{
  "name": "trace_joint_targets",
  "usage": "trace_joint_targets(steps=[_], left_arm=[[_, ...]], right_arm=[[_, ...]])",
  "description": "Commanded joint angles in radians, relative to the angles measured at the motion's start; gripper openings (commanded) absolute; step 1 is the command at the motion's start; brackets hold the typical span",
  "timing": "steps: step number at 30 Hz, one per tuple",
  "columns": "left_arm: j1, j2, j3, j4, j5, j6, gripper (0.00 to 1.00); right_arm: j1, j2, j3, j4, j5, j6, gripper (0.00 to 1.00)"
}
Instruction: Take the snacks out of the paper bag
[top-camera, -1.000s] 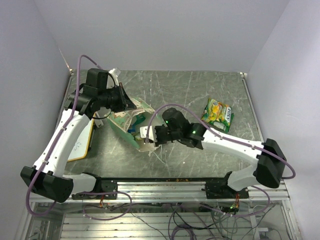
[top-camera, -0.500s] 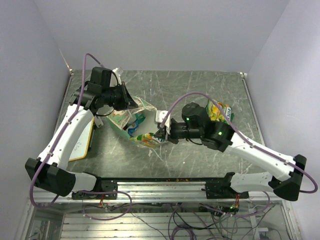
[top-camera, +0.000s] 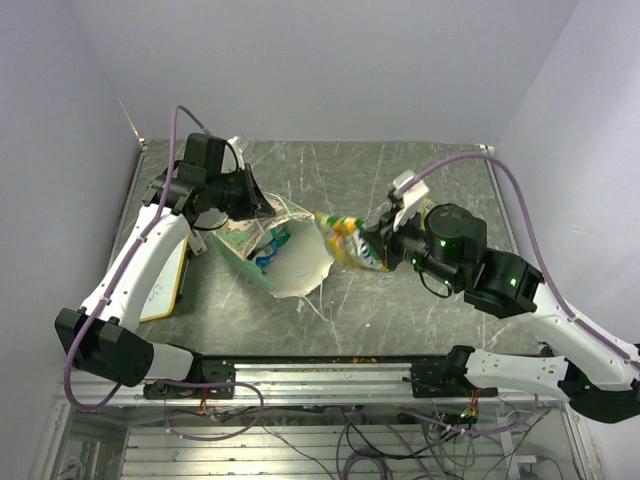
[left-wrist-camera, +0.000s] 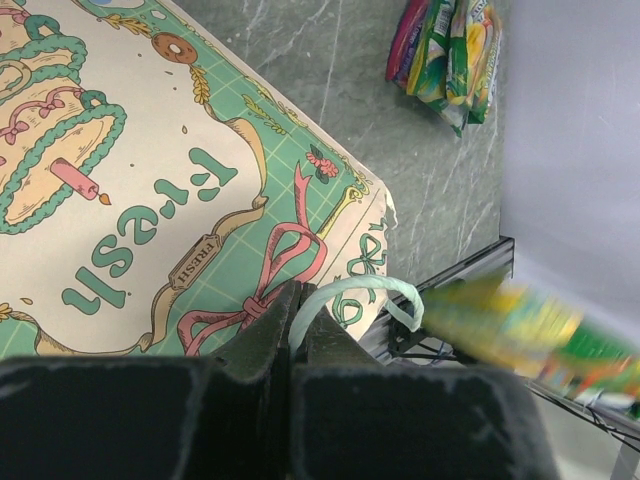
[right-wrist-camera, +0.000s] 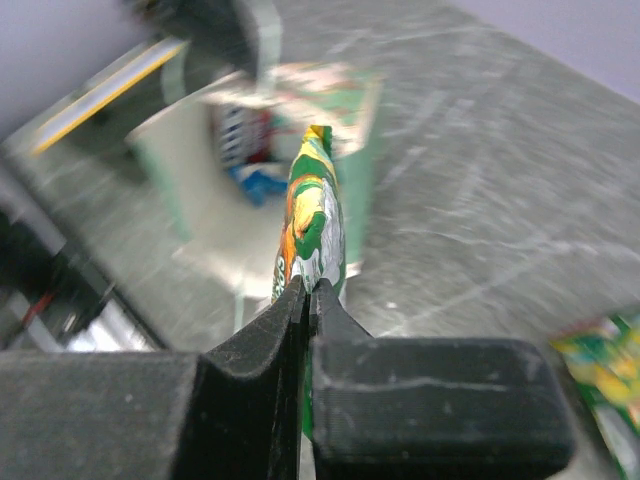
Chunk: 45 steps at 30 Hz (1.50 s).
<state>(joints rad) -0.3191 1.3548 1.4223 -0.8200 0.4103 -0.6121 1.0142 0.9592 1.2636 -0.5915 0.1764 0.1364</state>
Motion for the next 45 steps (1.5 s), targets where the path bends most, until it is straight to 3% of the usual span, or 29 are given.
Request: trace_joint_targets(steps=[1,6,10,12,18,27,35,45], left_arm=[[0.013,-0.028,0.027,-0.009,-0.015,0.026,0.07],[0.015,-0.056,0.024,0.004,-0.003,0.023,0.07],[0.016,-0.066,0.033,0.005,0.001,0.03,0.07],[0.016,-0.071,0.034,0.0,0.003,0.036,0.07],[0.015,-0.085,0.024,0.004,0.02,0.038,0.07],[0.008,-0.079,0.029,0.003,0.028,0.04,0.07],[0.003,-0.071,0.034,0.0,0.03,0.041,0.07],[-0.001,-0.059,0.055,-0.006,0.026,0.047,0.07]], right_arm=[[-0.001,0.065,0.099,0.024,0.559,0.21,0.0],[-0.084,0.285,0.251,-0.07,0.898,0.181,0.0],[-0.296,0.428,0.442,-0.225,0.781,0.226,0.0],[-0.346,0.48,0.484,-0.251,0.801,0.181,0.0],[-0.454,0.677,0.702,-0.592,0.858,0.318,0.0],[-0.627,0.676,0.558,-0.546,0.758,0.228,0.0],[-0.668,0.69,0.414,-0.476,0.779,0.146,0.0],[-0.674,0.787,0.404,-0.444,0.773,0.14,0.0]])
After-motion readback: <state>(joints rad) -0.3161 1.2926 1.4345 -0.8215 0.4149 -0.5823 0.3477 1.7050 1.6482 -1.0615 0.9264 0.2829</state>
